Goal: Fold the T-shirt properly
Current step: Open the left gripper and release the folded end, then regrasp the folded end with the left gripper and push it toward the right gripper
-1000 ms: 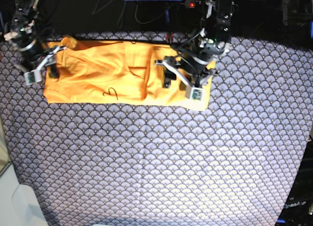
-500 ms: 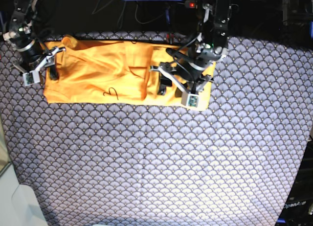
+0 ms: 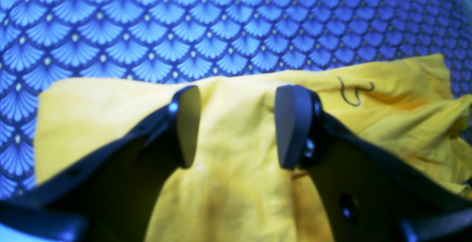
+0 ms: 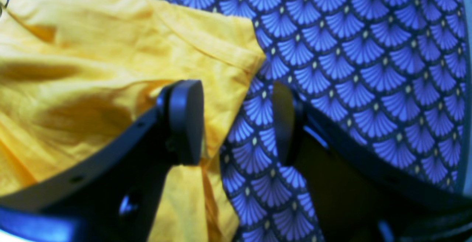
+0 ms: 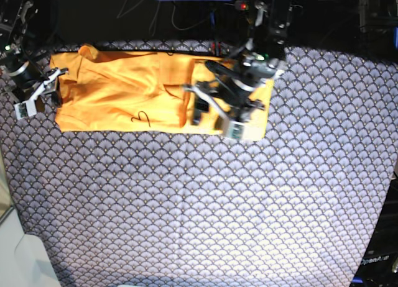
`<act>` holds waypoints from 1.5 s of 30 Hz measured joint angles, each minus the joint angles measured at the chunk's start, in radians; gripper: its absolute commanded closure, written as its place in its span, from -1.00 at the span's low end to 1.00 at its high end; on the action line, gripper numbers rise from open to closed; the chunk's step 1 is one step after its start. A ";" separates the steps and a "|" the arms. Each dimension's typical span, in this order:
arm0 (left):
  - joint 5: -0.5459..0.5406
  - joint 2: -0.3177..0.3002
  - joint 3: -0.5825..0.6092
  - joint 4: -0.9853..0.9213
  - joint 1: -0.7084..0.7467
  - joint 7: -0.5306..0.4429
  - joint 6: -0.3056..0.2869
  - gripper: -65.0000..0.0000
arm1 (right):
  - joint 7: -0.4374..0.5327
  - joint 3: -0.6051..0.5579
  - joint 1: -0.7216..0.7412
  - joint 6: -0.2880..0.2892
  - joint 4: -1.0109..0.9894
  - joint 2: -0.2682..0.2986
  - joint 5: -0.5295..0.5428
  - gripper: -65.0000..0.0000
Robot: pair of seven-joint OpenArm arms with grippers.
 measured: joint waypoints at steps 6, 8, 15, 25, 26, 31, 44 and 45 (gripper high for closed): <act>-0.014 0.008 0.114 -0.081 -0.009 -0.015 0.108 0.02 | -0.003 0.000 -0.001 0.000 0.000 0.000 0.000 0.04; -0.007 0.001 0.113 -0.097 -0.009 -0.007 0.159 0.02 | -0.001 0.000 -0.001 0.000 0.000 0.000 0.000 0.04; -0.006 -0.005 0.109 -0.066 0.007 -0.013 0.181 0.02 | -0.001 0.000 -0.004 0.000 0.000 -0.003 -0.001 0.04; -0.011 -0.037 0.119 -0.059 0.014 -0.010 0.294 0.02 | -0.001 0.000 -0.004 0.000 0.000 -0.003 -0.001 0.04; -0.010 -0.039 0.119 -0.067 0.013 -0.008 0.309 0.02 | -0.001 0.000 -0.004 0.000 0.000 -0.003 -0.001 0.04; -0.011 -0.037 0.119 -0.105 0.002 -0.011 0.306 0.02 | -0.001 -0.001 -0.004 0.000 0.000 -0.005 0.000 0.04; -0.010 -0.034 0.189 -0.118 -0.026 -0.015 0.307 0.02 | -0.001 -0.002 -0.004 0.000 0.000 -0.005 -0.001 0.04; -0.011 -0.037 0.186 -0.118 -0.025 -0.017 0.307 0.02 | -0.001 -0.002 -0.004 0.000 0.000 -0.005 0.000 0.04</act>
